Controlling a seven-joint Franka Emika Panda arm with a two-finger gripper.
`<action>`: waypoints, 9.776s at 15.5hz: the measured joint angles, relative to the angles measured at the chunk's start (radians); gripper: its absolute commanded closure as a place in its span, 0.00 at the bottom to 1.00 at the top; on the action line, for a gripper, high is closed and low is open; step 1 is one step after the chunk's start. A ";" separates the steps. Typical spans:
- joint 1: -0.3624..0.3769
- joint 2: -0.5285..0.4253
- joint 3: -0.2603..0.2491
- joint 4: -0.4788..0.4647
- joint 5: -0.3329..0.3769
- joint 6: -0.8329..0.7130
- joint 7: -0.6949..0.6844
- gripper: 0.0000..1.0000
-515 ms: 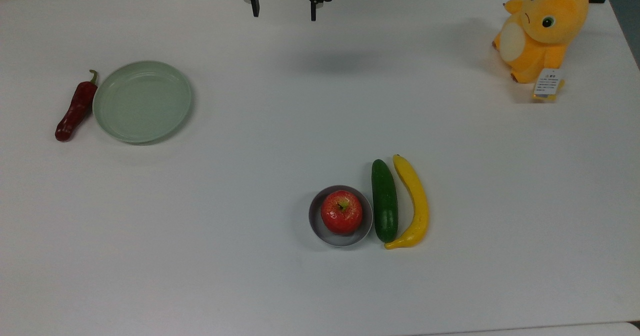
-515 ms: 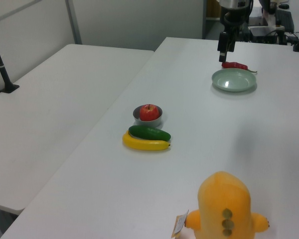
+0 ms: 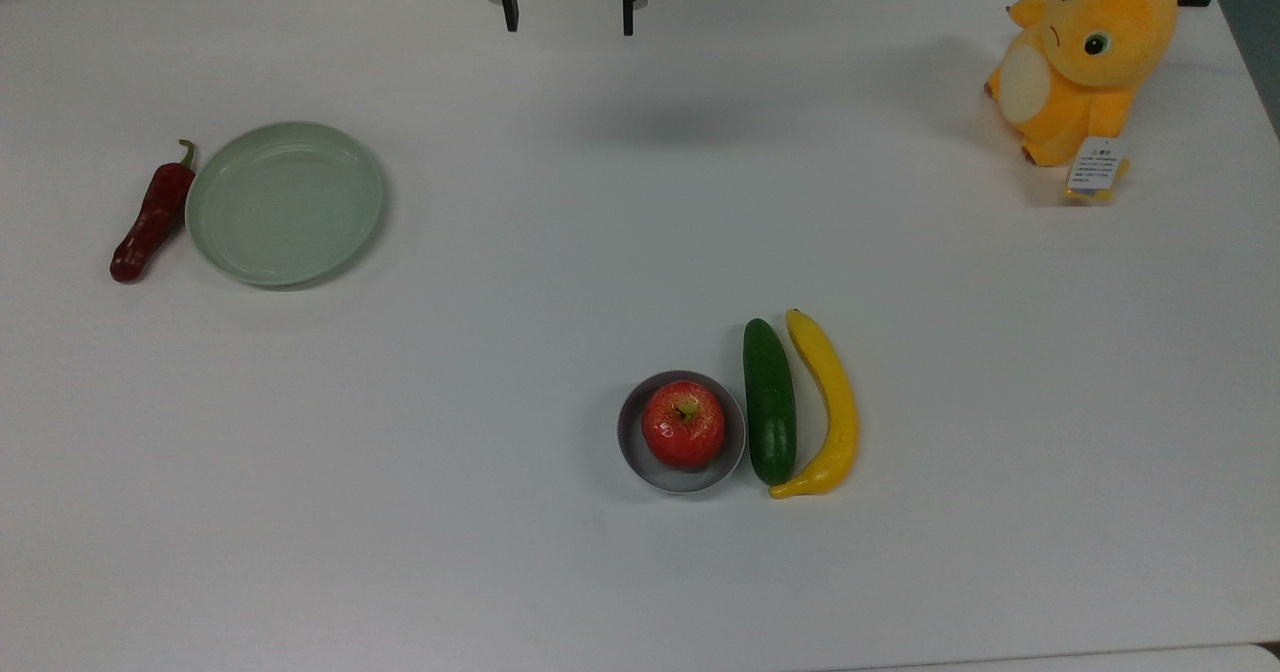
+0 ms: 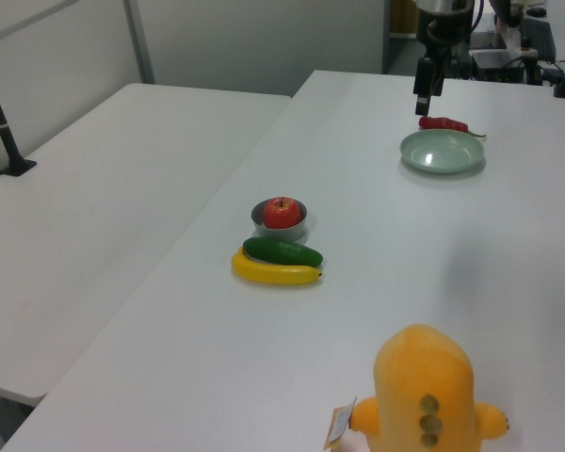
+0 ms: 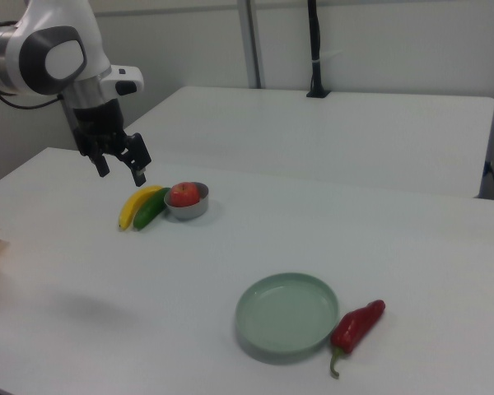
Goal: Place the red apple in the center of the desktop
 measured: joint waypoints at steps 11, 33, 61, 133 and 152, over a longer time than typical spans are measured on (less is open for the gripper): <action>0.000 0.144 0.000 0.091 0.003 0.146 0.000 0.00; 0.108 0.515 0.007 0.330 0.007 0.477 0.029 0.00; 0.115 0.753 0.006 0.449 -0.120 0.634 0.059 0.04; -0.082 0.378 0.031 -0.090 -0.157 0.600 -0.231 0.00; -0.063 0.177 0.034 0.007 -0.128 0.317 0.036 0.00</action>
